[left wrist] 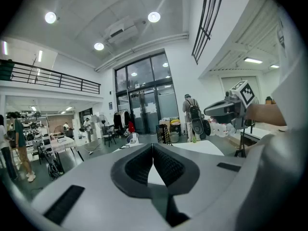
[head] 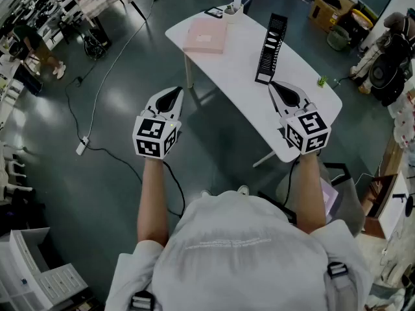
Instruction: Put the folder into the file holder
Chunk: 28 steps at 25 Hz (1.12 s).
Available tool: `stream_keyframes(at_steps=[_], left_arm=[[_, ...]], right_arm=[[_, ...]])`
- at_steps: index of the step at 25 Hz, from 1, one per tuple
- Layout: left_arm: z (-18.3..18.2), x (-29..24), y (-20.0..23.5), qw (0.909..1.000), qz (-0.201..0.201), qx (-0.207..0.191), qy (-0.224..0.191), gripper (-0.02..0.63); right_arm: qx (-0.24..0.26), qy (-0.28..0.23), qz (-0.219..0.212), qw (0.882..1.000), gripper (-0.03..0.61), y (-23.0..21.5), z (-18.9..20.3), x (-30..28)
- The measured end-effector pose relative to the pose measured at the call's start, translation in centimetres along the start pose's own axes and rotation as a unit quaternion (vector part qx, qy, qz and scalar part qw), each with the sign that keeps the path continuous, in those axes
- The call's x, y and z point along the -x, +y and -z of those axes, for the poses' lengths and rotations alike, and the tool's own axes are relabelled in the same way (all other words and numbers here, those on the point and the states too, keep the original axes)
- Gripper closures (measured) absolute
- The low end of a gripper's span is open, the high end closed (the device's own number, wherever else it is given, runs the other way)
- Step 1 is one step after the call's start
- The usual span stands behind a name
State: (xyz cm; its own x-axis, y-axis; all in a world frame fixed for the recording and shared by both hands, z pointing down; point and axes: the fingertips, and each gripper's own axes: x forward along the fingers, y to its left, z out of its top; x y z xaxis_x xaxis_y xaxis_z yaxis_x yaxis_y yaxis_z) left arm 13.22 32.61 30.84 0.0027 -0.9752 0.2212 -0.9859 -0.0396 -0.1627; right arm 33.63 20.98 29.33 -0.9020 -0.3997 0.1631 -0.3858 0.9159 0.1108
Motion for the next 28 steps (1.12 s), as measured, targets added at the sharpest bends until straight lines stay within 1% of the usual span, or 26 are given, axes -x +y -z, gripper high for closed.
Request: stream_keyframes(at_steps=[6,10,12,15,17,19,20,22,23,24,25,26,28], left_arm=[[0.0,0.0,0.7,1.0,0.006,-0.002,-0.002,0.597],[0.1,0.0,0.9,0.9999,0.01,-0.004,-0.002,0.597],[0.4,0.0,1.3,0.9999,0.012,-0.004,-0.001,0.597],[0.7,0.2,2.1,0.9999,0.012,0.001,-0.002,0.597],[0.9,0.4,2.8,0.9999,0.006,0.007,-0.005,0.597],[1.1,0.7,3.6,0.9999,-0.002,0.013,-0.005,0.595],[1.2,0.8,4.1,0.9998,-0.004,0.016,-0.006,0.595],[1.7,1.0,4.9,0.9997,-0.008,0.022,-0.006,0.591],[1.9,1.1,5.2,0.9996,-0.008,0.025,-0.006,0.563],[2.1,1.3,5.5,0.9996,-0.006,0.027,-0.005,0.481],[2.4,1.4,5.7,0.9996,-0.002,0.027,-0.003,0.418],[2.5,1.5,5.9,0.9996,0.002,0.027,-0.002,0.395],[2.9,1.8,6.2,0.9996,0.011,0.026,0.001,0.383]], right_arm=[[0.001,-0.002,0.001,1.0,0.555,0.6,-0.2,-0.8],[-0.033,-0.019,0.01,0.999,0.555,0.2,-0.6,-1.1],[-0.041,-0.02,0.006,0.999,0.555,0.4,-0.8,-1.4],[-0.033,-0.008,-0.004,0.999,0.555,1.3,-0.5,-2.3],[-0.03,-0.002,-0.007,1.0,0.555,1.8,-0.5,-2.9],[-0.038,-0.003,-0.012,0.999,0.554,2.3,-0.7,-3.3],[-0.043,-0.004,-0.016,0.999,0.542,2.5,-0.7,-3.6],[-0.051,-0.005,-0.023,0.998,0.477,3.0,-0.8,-4.1],[-0.053,-0.006,-0.025,0.998,0.448,3.3,-0.9,-4.3],[-0.055,-0.007,-0.026,0.998,0.419,3.5,-1.0,-4.5],[-0.055,-0.007,-0.027,0.998,0.397,3.8,-1.0,-4.6],[-0.054,-0.007,-0.027,0.998,0.379,4.2,-1.1,-4.8],[-0.048,-0.006,-0.03,0.998,0.341,4.9,-1.2,-5.3]])
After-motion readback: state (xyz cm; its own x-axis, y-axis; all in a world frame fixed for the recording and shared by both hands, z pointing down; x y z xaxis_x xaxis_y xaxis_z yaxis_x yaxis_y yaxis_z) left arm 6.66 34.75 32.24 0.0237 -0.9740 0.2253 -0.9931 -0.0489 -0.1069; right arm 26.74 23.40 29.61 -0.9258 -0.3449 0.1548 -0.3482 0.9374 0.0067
